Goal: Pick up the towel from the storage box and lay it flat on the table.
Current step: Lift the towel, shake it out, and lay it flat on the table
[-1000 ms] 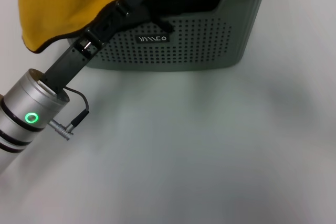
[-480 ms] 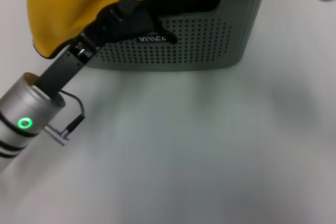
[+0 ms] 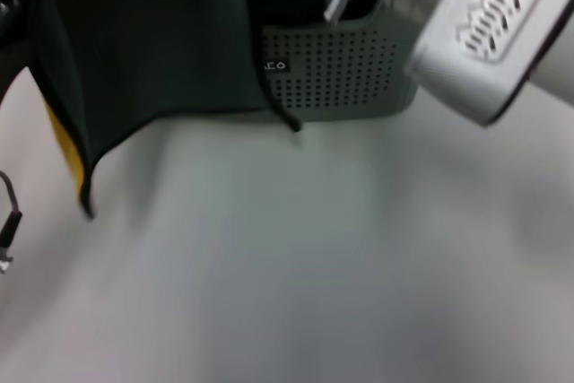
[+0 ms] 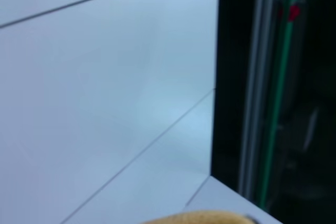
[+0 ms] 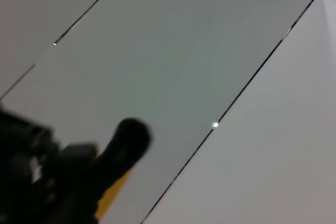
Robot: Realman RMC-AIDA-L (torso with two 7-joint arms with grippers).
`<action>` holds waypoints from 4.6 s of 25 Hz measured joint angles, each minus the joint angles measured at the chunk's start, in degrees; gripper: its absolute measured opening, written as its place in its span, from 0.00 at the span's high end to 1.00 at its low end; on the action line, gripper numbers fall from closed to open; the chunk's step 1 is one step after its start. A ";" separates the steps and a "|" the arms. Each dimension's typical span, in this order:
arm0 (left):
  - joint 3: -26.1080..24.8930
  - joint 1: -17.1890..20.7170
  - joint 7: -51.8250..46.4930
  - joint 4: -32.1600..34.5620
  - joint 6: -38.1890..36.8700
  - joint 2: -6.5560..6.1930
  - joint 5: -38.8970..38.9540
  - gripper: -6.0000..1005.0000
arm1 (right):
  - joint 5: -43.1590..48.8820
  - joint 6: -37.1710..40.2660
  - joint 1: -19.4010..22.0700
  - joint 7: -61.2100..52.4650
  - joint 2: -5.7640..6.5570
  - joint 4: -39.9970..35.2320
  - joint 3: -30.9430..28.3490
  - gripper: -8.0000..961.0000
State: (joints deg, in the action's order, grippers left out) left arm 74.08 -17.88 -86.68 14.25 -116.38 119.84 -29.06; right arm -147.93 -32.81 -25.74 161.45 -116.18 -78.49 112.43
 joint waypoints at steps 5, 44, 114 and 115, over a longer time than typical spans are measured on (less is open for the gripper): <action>0.03 -1.68 -2.88 2.46 -0.06 -0.07 -0.10 0.99 | -0.46 -4.53 1.06 -0.34 -0.01 5.08 0.52 0.99; -1.49 -1.19 -13.54 4.16 -0.10 -4.09 4.00 0.98 | 24.02 -18.53 11.34 -38.26 1.39 -1.78 -14.66 0.99; -0.78 -2.68 15.05 -9.02 10.49 0.13 -0.13 0.14 | 57.97 -20.49 -5.63 -84.25 0.42 -16.96 -27.50 0.99; -0.78 -2.62 16.69 -9.06 10.49 0.13 -0.35 0.12 | 58.74 -20.49 -6.21 -85.14 0.43 -17.01 -27.62 0.99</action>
State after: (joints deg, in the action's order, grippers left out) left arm 73.30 -20.50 -69.98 5.19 -105.89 119.97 -29.41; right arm -89.18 -53.30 -31.95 76.31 -115.75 -95.50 84.80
